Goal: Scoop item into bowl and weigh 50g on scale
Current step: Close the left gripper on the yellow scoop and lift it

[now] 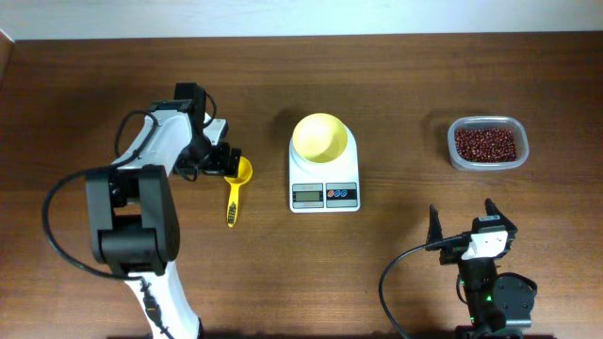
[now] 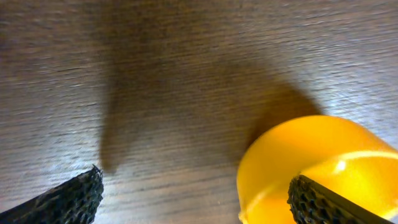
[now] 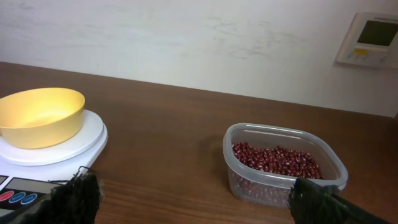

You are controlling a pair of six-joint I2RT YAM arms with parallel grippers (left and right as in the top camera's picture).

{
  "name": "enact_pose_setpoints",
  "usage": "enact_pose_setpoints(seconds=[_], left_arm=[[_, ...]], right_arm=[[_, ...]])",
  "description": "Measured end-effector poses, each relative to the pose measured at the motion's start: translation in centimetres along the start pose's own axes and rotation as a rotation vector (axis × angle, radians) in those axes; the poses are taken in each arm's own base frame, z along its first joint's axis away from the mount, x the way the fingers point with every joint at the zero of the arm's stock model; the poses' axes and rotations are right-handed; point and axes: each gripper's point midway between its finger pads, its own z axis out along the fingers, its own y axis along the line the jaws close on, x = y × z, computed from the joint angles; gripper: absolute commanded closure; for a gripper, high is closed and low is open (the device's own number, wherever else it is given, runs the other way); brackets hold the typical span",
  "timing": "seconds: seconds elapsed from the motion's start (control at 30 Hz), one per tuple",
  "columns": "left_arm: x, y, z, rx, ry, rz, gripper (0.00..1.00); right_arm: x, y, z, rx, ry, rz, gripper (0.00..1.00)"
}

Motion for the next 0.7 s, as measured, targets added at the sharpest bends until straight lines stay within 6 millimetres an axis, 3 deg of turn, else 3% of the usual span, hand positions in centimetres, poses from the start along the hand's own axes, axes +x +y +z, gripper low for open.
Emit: enact_pose_setpoints(seconds=[0.43, 0.53, 0.7], left_arm=[[0.04, 0.09, 0.35, -0.003, 0.008, 0.003, 0.0], [0.05, 0.12, 0.36, -0.005, 0.008, 0.004, 0.26], [0.1, 0.21, 0.48, -0.007, 0.012, 0.006, 0.49]], right_arm=[[0.0, 0.0, 0.0, 0.0, 0.0, 0.0, 0.01], [0.0, 0.01, 0.0, 0.0, 0.0, 0.001, 0.01], [0.0, 0.0, 0.0, 0.0, 0.0, 0.0, 0.01]])
